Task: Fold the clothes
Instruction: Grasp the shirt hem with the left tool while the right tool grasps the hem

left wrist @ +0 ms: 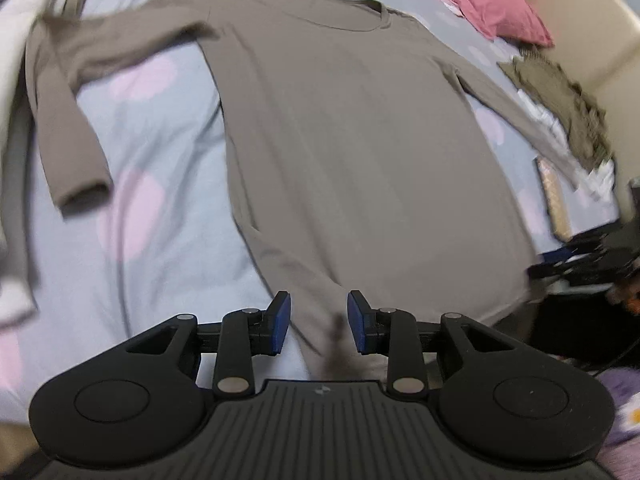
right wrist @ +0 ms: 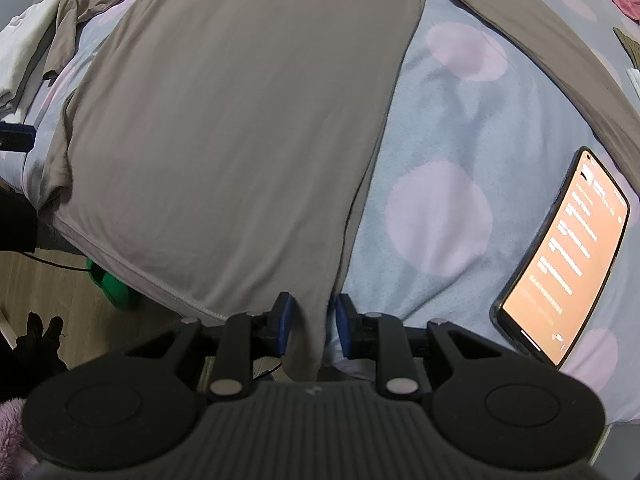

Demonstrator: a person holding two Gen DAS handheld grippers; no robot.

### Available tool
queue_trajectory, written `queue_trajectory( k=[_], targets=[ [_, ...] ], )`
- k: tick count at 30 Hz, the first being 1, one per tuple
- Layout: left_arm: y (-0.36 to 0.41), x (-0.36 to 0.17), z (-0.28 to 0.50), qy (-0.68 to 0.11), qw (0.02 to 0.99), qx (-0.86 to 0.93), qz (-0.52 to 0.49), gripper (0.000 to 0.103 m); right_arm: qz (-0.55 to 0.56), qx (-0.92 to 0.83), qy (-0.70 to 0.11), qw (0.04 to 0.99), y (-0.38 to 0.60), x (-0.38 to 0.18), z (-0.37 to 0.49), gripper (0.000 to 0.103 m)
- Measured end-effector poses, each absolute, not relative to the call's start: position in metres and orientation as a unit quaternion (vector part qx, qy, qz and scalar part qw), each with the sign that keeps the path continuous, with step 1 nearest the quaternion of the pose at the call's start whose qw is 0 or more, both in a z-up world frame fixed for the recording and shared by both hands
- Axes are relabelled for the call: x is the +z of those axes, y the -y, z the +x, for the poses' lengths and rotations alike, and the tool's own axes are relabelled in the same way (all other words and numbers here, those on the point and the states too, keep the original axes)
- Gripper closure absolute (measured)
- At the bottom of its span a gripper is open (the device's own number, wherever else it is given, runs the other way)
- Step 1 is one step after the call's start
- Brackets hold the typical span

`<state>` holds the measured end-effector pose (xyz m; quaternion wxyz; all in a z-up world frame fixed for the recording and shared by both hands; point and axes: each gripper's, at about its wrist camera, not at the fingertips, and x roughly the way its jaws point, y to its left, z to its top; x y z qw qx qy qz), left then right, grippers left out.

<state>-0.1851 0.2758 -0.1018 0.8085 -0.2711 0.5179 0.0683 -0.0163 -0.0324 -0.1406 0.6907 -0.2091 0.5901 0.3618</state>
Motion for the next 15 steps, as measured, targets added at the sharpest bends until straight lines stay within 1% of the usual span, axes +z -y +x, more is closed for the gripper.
queue_trajectory(
  k=[3,10,15],
  targets=[
    [-0.274,-0.105,-0.181,-0.512,0.798,0.055,-0.312,0.074,-0.208,0.361,-0.591,0.691,0.034,-0.141,-0.015,0.076],
    [-0.266,-0.119,-0.154,-0.548,0.769,0.080,-0.319,0.074,-0.211,0.360,-0.589,0.692,0.037,-0.139,-0.014,0.075],
    [-0.255,-0.136,-0.142,-0.582,0.748,0.099,-0.303,0.074,-0.213,0.360,-0.588,0.693,0.042,-0.139,-0.013,0.075]
  ],
)
